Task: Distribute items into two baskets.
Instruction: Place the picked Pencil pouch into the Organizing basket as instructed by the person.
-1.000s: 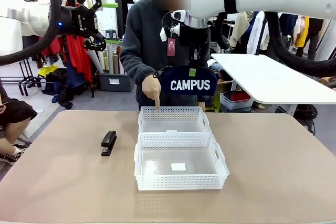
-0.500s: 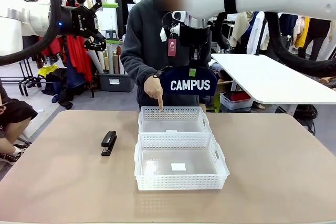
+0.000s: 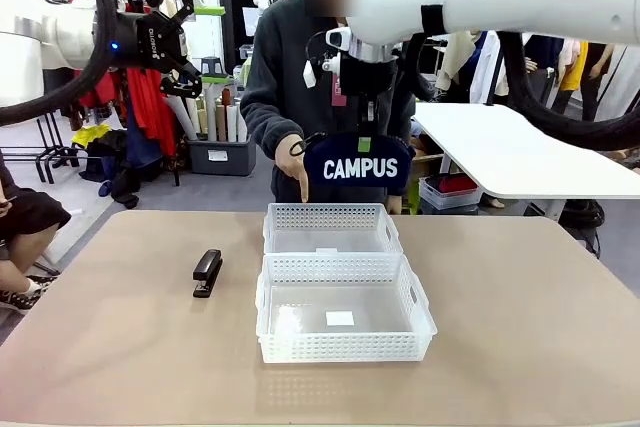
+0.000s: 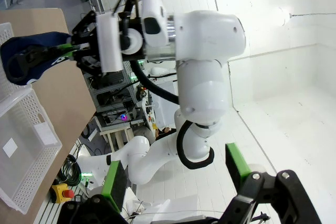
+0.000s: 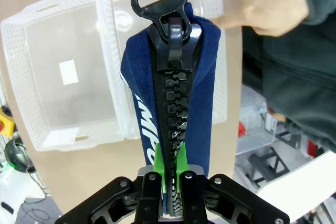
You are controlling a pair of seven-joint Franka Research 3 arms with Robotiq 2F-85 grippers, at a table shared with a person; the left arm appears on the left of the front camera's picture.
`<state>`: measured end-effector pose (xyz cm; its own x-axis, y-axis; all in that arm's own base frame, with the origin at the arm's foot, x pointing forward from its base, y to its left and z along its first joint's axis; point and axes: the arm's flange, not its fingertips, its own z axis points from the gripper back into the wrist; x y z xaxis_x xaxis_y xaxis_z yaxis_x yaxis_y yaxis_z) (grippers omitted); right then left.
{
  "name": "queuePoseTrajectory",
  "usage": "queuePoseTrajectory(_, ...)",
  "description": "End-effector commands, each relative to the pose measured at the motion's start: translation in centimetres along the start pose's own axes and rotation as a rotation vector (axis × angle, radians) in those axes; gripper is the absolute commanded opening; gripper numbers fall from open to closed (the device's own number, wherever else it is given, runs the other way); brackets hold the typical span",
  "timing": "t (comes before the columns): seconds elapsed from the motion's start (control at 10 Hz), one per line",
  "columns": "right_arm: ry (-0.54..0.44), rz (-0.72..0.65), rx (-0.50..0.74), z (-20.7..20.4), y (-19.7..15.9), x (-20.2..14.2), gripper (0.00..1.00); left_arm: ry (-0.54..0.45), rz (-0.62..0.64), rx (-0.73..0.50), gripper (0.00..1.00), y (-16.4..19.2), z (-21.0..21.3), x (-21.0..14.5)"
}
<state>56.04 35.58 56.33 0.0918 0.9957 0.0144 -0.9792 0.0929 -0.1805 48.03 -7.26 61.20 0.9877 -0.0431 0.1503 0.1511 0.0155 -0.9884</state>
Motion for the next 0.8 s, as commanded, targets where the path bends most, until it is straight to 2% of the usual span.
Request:
queuePoseTrajectory(0.0,0.004,0.062,-0.021,-2.0,-0.2,1.3,0.00,-0.001,-0.005,-0.001,1.00,-0.1,0.1,0.0)
queuePoseTrajectory(0.2,0.025,0.080,-0.025,-4.7,0.4,3.1,0.00,-0.001,-0.005,-0.001,1.00,-0.1,0.1,0.0)
queuePoseTrajectory(0.3,0.042,0.121,-0.018,-5.9,-0.4,2.7,0.00,-0.001,-0.005,-0.001,1.00,-0.1,0.1,0.0)
queuePoseTrajectory(0.4,0.059,0.101,-0.016,-7.4,0.4,3.6,0.00,-0.001,-0.005,-0.001,1.00,-0.1,0.1,0.0)
queuePoseTrajectory(0.7,0.096,0.112,0.017,-11.2,1.0,3.3,0.00,-0.001,-0.005,-0.001,1.00,-0.1,0.1,0.0)
